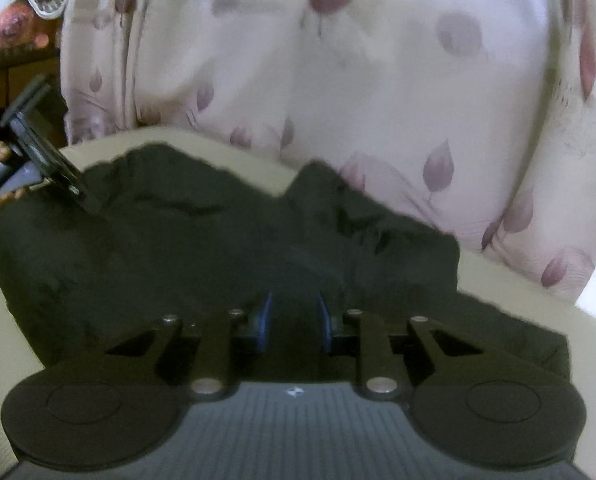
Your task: Fold large clothes
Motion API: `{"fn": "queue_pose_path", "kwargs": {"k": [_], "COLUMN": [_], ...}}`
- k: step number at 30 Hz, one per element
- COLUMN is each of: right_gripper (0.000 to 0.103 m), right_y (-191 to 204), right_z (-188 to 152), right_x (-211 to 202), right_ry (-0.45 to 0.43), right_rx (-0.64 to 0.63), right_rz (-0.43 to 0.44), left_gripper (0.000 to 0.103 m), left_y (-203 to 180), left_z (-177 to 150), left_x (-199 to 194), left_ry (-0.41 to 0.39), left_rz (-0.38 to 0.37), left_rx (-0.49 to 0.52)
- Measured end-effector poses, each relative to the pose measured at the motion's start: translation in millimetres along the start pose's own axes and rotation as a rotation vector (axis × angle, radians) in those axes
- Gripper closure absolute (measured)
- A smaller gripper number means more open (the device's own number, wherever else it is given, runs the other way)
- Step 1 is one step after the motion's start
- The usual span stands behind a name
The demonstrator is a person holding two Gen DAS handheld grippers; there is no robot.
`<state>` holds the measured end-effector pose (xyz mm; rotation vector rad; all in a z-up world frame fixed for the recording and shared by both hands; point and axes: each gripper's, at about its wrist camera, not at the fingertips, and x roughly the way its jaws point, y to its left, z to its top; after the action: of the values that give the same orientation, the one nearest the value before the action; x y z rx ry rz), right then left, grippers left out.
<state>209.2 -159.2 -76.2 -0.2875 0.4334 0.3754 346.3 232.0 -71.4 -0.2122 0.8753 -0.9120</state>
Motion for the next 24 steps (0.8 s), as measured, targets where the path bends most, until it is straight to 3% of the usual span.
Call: {"fn": "queue_pose_path", "kwargs": {"k": [2,4,6,9,16,20,24], "right_gripper": [0.079,0.079,0.079,0.08,0.08,0.08,0.08], "right_y": [-2.7,-4.2,-9.5,-15.4,-21.7,-21.9,-23.3], "right_z": [-4.7,-8.8,-11.6,-17.2,-31.3,-35.3,-41.6], "right_x": [4.1,7.5,13.6,25.4,43.4,43.2,43.3], "right_ry": [0.014,0.028,0.045,0.066,0.073,0.068,0.056], "right_rx": [0.014,0.018,0.043,0.085,0.192,0.228,0.284], "right_rz": [0.002,0.002,0.021,0.048,0.081,0.086,0.088], "left_gripper": [0.002,0.006,0.04,0.052,0.061,0.061,0.061], "left_y": [-2.9,1.2,9.0,15.3,-30.5,-68.7,-107.0], "left_z": [2.9,7.4,10.1,-0.2,-24.8,-15.0,2.5], "left_x": [7.3,10.1,13.1,13.4,-14.1,-27.6,-31.1], "left_ry": [0.012,0.011,0.001,-0.043,-0.198,-0.223,-0.253], "left_rz": [-0.006,-0.018,-0.024,-0.063,-0.003,0.046,0.068], "left_rx": [0.034,-0.006,-0.104,-0.283,-0.537,-0.6,-0.725]}}
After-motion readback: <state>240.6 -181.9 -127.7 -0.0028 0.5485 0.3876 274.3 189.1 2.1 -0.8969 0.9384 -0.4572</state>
